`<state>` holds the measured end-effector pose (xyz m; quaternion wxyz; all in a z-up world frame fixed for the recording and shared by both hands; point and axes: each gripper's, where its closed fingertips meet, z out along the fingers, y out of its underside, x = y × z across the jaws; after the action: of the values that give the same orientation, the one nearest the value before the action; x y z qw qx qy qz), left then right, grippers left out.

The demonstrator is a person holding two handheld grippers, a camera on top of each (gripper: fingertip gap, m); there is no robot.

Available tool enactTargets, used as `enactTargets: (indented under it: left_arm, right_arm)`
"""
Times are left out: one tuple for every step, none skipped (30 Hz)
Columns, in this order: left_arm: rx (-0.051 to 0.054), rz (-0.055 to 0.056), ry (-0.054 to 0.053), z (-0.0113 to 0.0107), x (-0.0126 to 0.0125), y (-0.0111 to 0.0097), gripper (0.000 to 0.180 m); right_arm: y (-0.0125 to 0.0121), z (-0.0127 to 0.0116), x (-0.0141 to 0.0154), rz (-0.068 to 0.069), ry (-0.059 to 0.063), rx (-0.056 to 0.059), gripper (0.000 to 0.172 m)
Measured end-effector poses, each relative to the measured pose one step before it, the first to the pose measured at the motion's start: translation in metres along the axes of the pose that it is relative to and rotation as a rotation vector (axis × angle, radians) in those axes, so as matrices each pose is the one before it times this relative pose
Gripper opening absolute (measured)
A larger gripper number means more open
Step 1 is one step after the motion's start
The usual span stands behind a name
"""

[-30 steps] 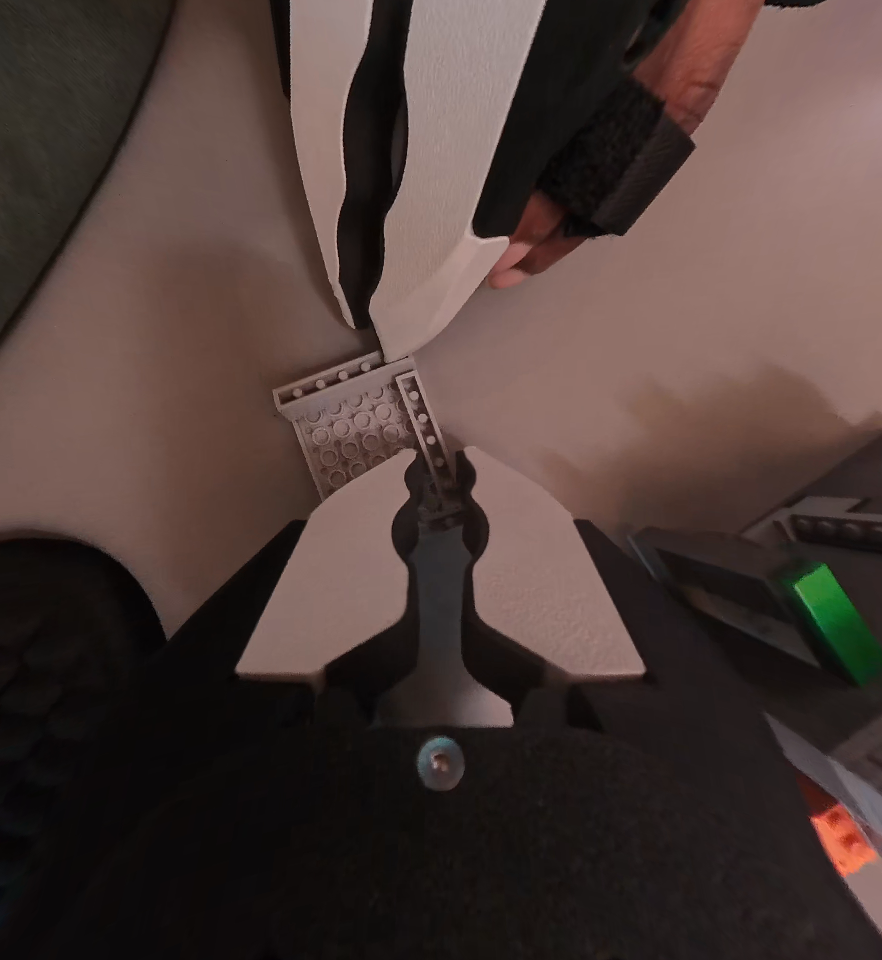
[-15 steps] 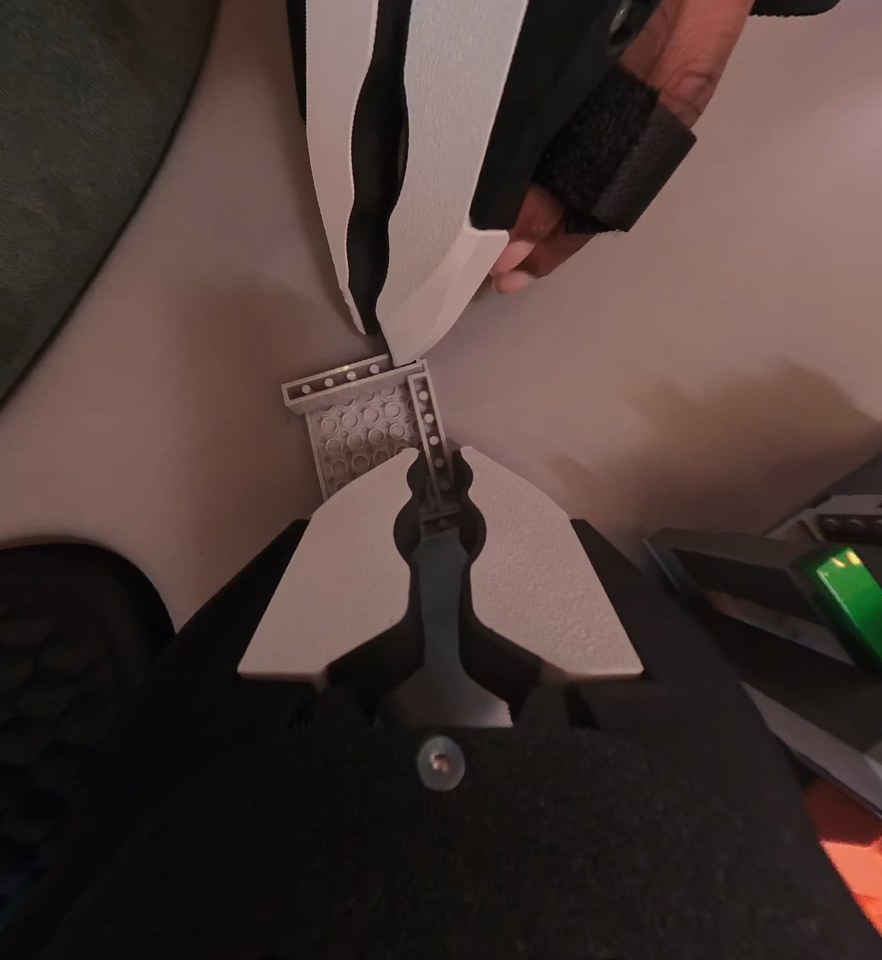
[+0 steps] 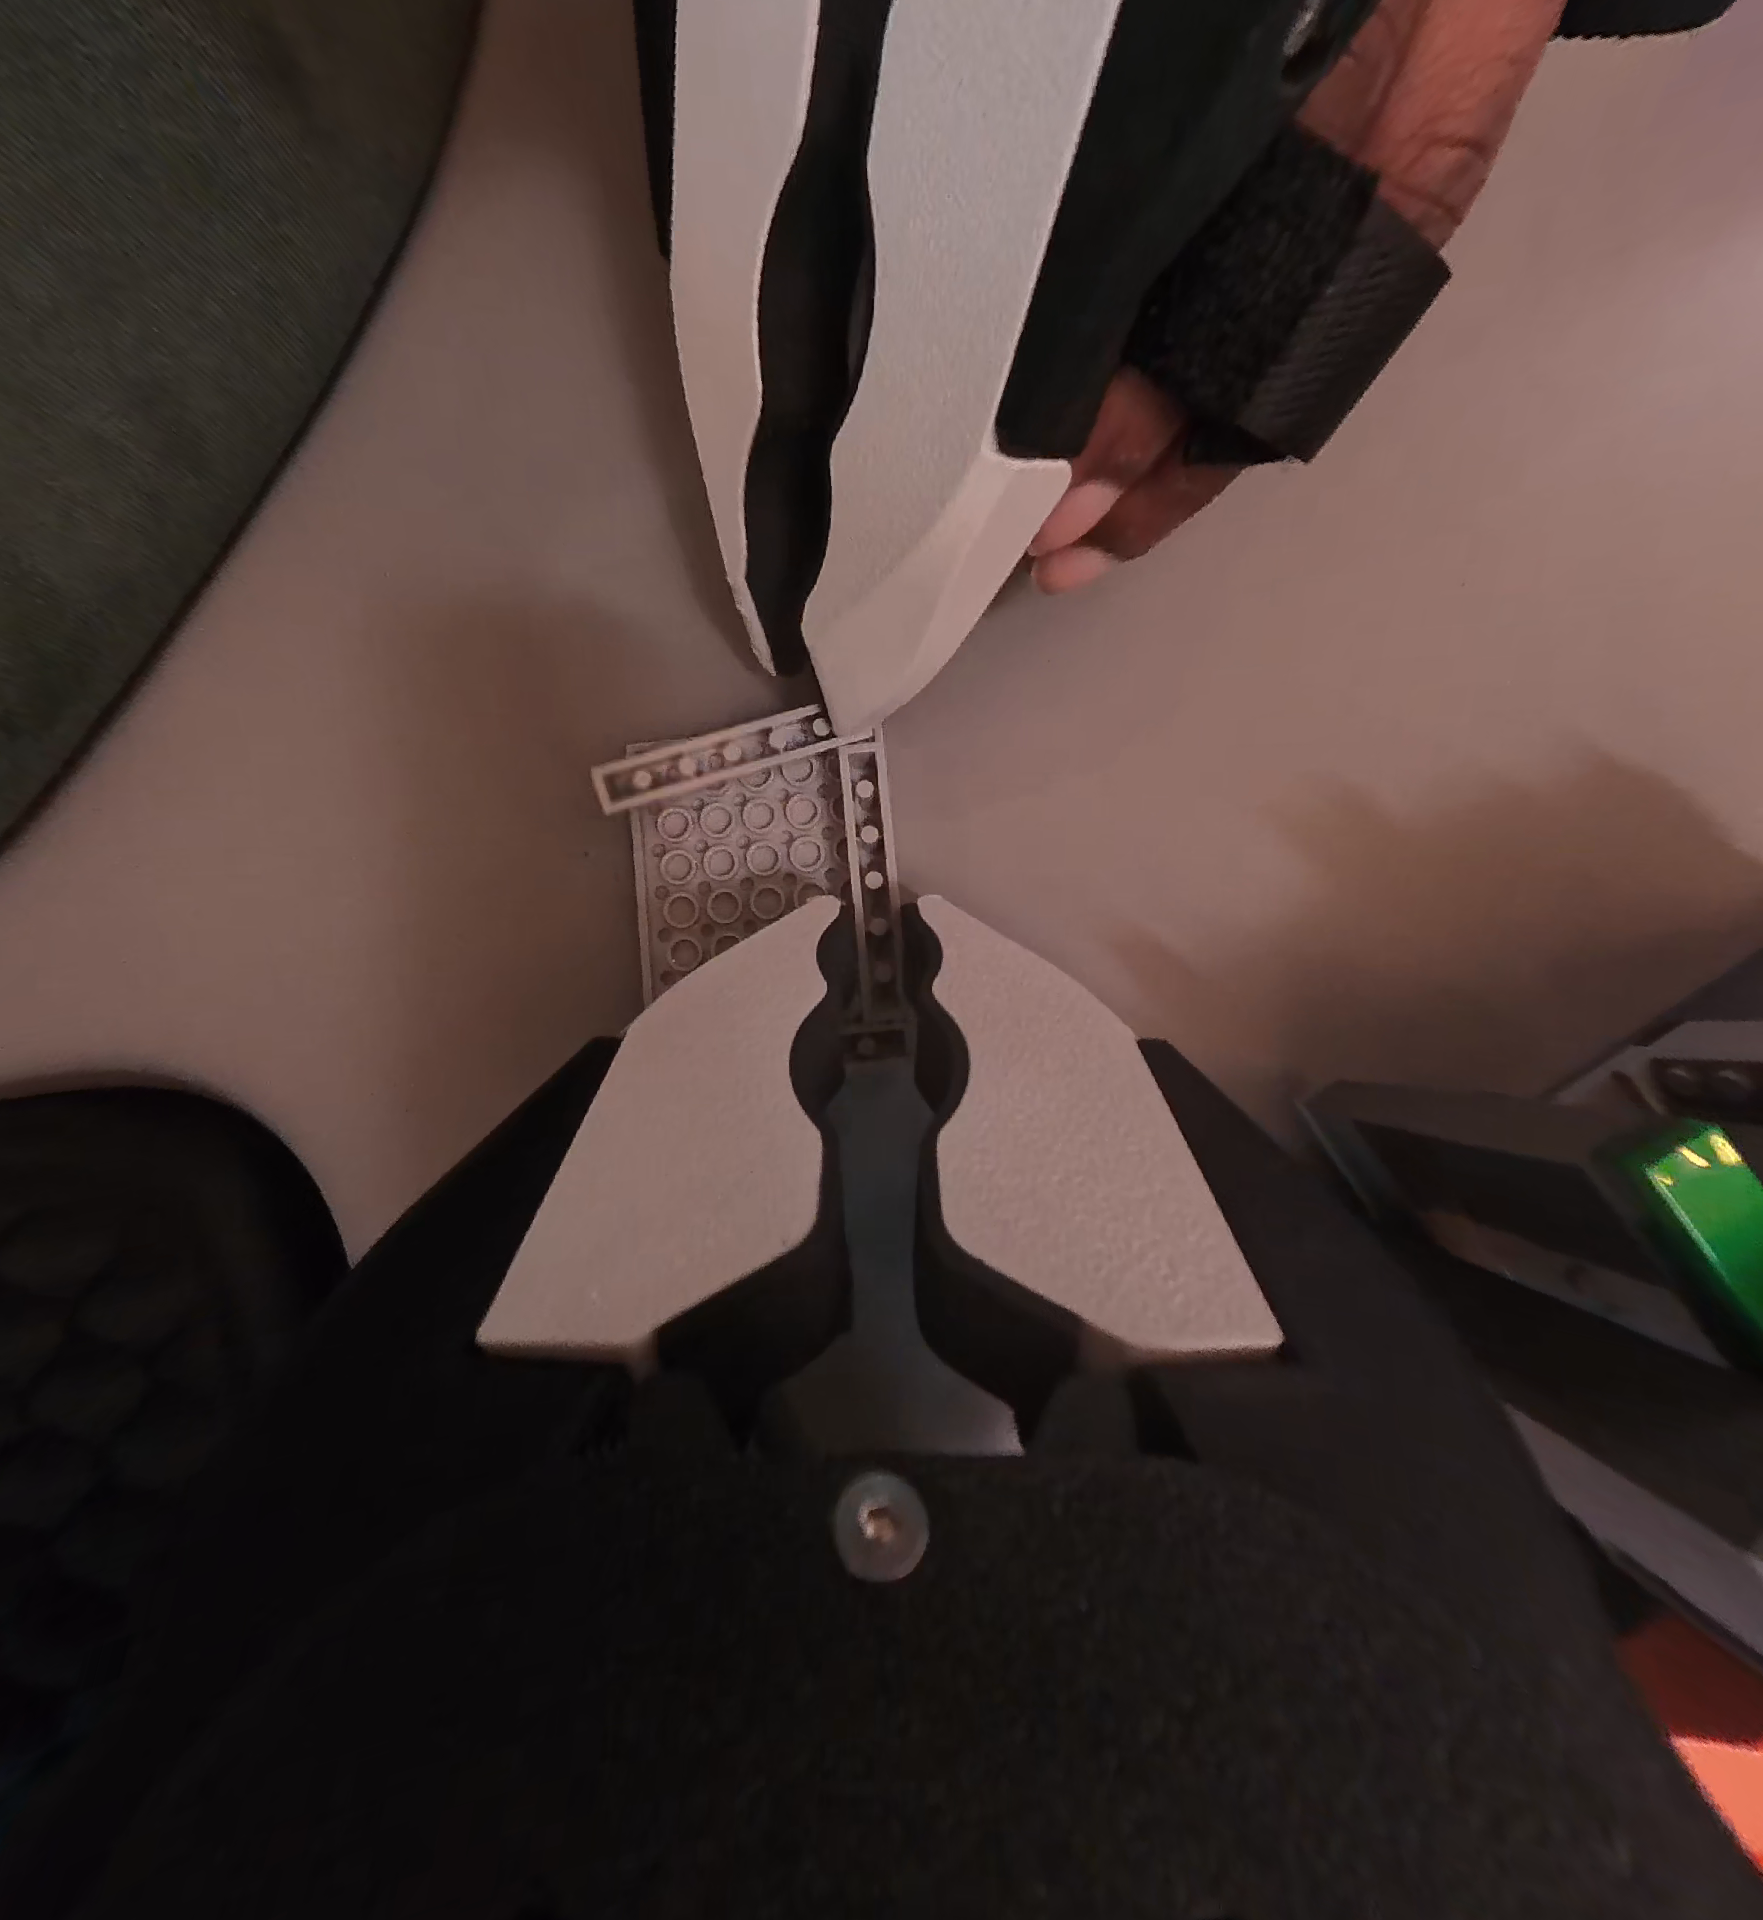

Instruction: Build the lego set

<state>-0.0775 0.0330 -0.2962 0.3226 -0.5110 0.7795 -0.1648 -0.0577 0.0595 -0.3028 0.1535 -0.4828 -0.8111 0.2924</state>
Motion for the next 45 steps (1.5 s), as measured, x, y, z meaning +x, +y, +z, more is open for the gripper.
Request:
enactTargets:
  left_arm:
    - [-0.0011,0.0054,-0.0003,0.00000,-0.00039,0.00020,0.014]
    - [0.0004,0.0049,-0.0014,-0.00003,-0.00045,0.00014,0.014]
    - [-0.0003,0.0045,-0.0027,0.00007,-0.00060,0.00040,0.014]
    - [0.0006,0.0049,-0.0028,-0.00009,-0.00051,0.00014,0.014]
    - [0.0007,0.0052,-0.0042,-0.00002,-0.00073,0.00005,0.014]
    - [0.0003,0.0040,-0.0034,-0.00012,-0.00052,0.00018,0.014]
    - [-0.0013,0.0015,-0.0039,-0.00002,-0.00052,0.00035,0.014]
    - [-0.0021,0.0011,0.0005,-0.00014,0.00011,0.00052,0.014]
    - [-0.0008,0.0012,-0.0042,-0.00020,-0.00042,0.00032,0.014]
    - [-0.0024,0.0017,-0.0073,-0.00032,-0.00077,0.00048,0.014]
    - [-0.0021,-0.0001,-0.0080,-0.00057,-0.00094,0.00056,0.014]
    - [0.0010,-0.0027,-0.0070,-0.00069,-0.00084,0.00005,0.013]
    - [0.0029,-0.0055,-0.0087,-0.00060,-0.00117,-0.00012,0.011]
    - [-0.0002,-0.0080,-0.0054,-0.00012,-0.00076,0.00059,0.010]
    - [-0.0026,-0.0084,-0.0002,0.00057,-0.00016,0.00092,0.010]
    - [-0.0027,-0.0050,0.0006,0.00081,0.00014,0.00085,0.011]
    - [-0.0037,-0.0018,-0.0007,0.00099,-0.00004,0.00087,0.011]
    - [-0.0032,-0.0002,0.0010,0.00087,0.00007,0.00064,0.011]
    - [0.0017,0.0006,0.0024,0.00026,0.00023,-0.00036,0.011]
    - [-0.0001,0.0011,0.0001,0.00014,-0.00020,-0.00008,0.012]
    - [0.0002,0.0006,0.0009,0.00004,-0.00010,0.00006,0.012]
    - [0.0004,-0.0005,0.0020,-0.00002,0.00008,-0.00002,0.011]
    - [-0.0007,-0.0001,0.0039,0.00005,0.00038,0.00023,0.011]
    - [-0.0025,0.0023,0.0027,0.00016,0.00049,0.00040,0.011]
    - [-0.0012,0.0029,-0.0004,0.00011,0.00003,0.00024,0.011]
    - [0.0002,0.0000,-0.0002,-0.00014,0.00005,-0.00005,0.011]
    - [0.0010,-0.0015,0.0005,-0.00020,0.00005,-0.00006,0.012]
    - [0.0009,-0.0017,-0.0030,-0.00048,-0.00050,0.00003,0.012]
    - [0.0011,-0.0023,-0.0020,-0.00051,-0.00039,0.00011,0.012]
    - [0.0017,-0.0037,-0.0004,-0.00040,-0.00011,-0.00004,0.011]
    - [0.0028,-0.0035,-0.0009,-0.00025,-0.00015,-0.00013,0.011]
    - [0.0022,-0.0034,-0.0002,-0.00016,-0.00012,-0.00020,0.011]
    - [0.0014,-0.0029,0.0010,0.00000,-0.00001,-0.00018,0.011]
    - [-0.0018,-0.0003,0.0003,0.00025,-0.00012,0.00022,0.011]
    - [-0.0022,0.0021,0.0001,0.00005,-0.00015,0.00020,0.011]
    - [0.0015,0.0004,-0.0007,-0.00016,-0.00045,-0.00034,0.011]
    - [0.0000,-0.0020,0.0029,-0.00002,-0.00008,-0.00010,0.011]
    - [-0.0012,-0.0003,0.0023,0.00002,0.00003,0.00022,0.011]
    - [-0.0020,0.0020,0.0004,0.00016,-0.00009,0.00041,0.011]
    - [-0.0012,0.0007,0.0011,0.00006,0.00017,0.00027,0.011]
    - [0.0002,-0.0005,0.0025,0.00001,0.00037,-0.00002,0.011]
    - [0.0003,0.0007,0.0009,-0.00014,0.00024,-0.00011,0.011]
    - [-0.0001,0.0013,-0.0007,-0.00024,-0.00005,-0.00012,0.011]
    - [-0.0001,0.0001,0.0011,-0.00030,0.00020,0.00000,0.011]
    - [-0.0004,-0.0005,0.0000,-0.00039,-0.00009,-0.00011,0.011]
  right_arm:
    - [-0.00015,0.00002,-0.00015,-0.0017,0.0006,-0.0004,0.008]
    - [0.00003,0.00001,-0.00003,-0.0004,0.0009,-0.0008,0.008]
    - [-0.00008,-0.00003,0.00000,0.0000,0.0010,-0.0010,0.008]
    - [0.00009,-0.00004,-0.00011,-0.0002,0.0008,-0.0007,0.008]
    - [-0.00012,0.00009,-0.00022,0.0004,-0.0001,0.0004,0.008]
    - [0.00007,0.00007,-0.00018,0.0006,0.0000,0.0002,0.008]
    - [-0.00008,0.00007,-0.00016,0.0002,0.0002,0.0001,0.008]
    - [0.00004,-0.00002,0.00006,0.0001,0.0005,-0.0003,0.008]
    - [-0.00002,0.00002,0.00005,0.0007,0.0004,-0.0004,0.008]
    - [-0.00011,0.00009,0.00004,0.0001,0.0006,0.0000,0.008]
    - [-0.00009,0.00006,0.00004,0.0003,0.0001,0.0001,0.008]
    - [-0.00006,0.00005,-0.00001,0.0002,-0.0003,0.0000,0.008]
    - [-0.00001,0.00001,0.00001,-0.0003,-0.0001,0.0001,0.008]
    - [-0.00016,0.00013,0.00003,-0.0004,-0.0001,-0.0001,0.008]
    - [-0.00015,0.00014,-0.00003,-0.0008,-0.0001,-0.0004,0.008]
    - [-0.00017,0.00002,-0.00001,-0.0013,0.0002,-0.0002,0.008]
    - [-0.00025,0.00019,0.00009,-0.0003,0.0001,0.0000,0.008]
    - [-0.00006,0.00018,0.00007,0.0000,-0.0002,-0.0001,0.008]
    - [-0.00012,-0.00001,0.00000,-0.0005,-0.0003,-0.0009,0.008]
    - [0.00001,0.00003,0.00000,-0.0006,0.0006,-0.0012,0.008]
    - [0.00011,-0.00005,-0.00002,-0.0010,0.0010,-0.0009,0.008]
    - [0.00003,-0.00002,-0.00011,0.0001,0.0003,0.0000,0.008]
    - [0.00002,-0.00004,-0.00003,0.0008,-0.0001,0.0007,0.008]
    - [0.00001,-0.00003,-0.00002,0.0004,-0.0002,0.0007,0.008]
    - [0.00000,0.00000,0.00000,-0.0002,-0.0001,0.0000,0.008]
    - [-0.00010,0.00008,-0.00004,-0.0001,-0.0001,-0.0001,0.008]
    - [-0.00008,0.00004,-0.00004,-0.0003,-0.0004,0.0006,0.008]
    - [-0.00002,0.00009,-0.00011,-0.0003,-0.0013,0.0014,0.008]
    - [-0.00007,-0.00003,-0.00008,0.0003,-0.0017,0.0025,0.008]
    - [-0.00002,0.00003,-0.00006,0.0010,-0.0015,0.0033,0.008]
    - [-0.00003,0.00005,-0.00003,0.0017,-0.0013,0.0029,0.008]
    - [-0.00007,-0.00003,-0.00002,0.0012,-0.0007,0.0024,0.008]
    - [0.00003,0.00005,0.00008,0.0009,0.0001,0.0013,0.008]
    - [-0.00009,0.00004,-0.00006,-0.0001,0.0005,0.0009,0.008]
    - [-0.00003,0.00002,0.00002,0.0000,0.0002,0.0002,0.008]
    - [0.00004,-0.00004,0.00000,0.0002,-0.0005,-0.0001,0.008]
    - [0.00007,-0.00005,-0.00003,0.0003,-0.0008,-0.0003,0.008]
    - [-0.00004,-0.00009,-0.00006,-0.0004,-0.0007,-0.0002,0.008]
    - [-0.00011,0.00007,0.00002,0.0001,-0.0001,0.0003,0.008]
    - [0.00000,-0.00003,0.00014,0.0006,0.0000,0.0005,0.008]
    - [0.00003,0.00010,-0.00001,0.0004,0.0001,0.0003,0.008]
    - [0.00005,-0.00004,-0.00001,-0.0001,0.0003,0.0001,0.008]
    - [0.00004,-0.00004,0.00001,-0.0003,0.0003,0.0002,0.008]
    - [0.00000,-0.00001,0.00005,0.0002,-0.0002,0.0003,0.008]
    - [-0.00001,-0.00001,-0.00004,0.0006,-0.0007,0.0004,0.008]
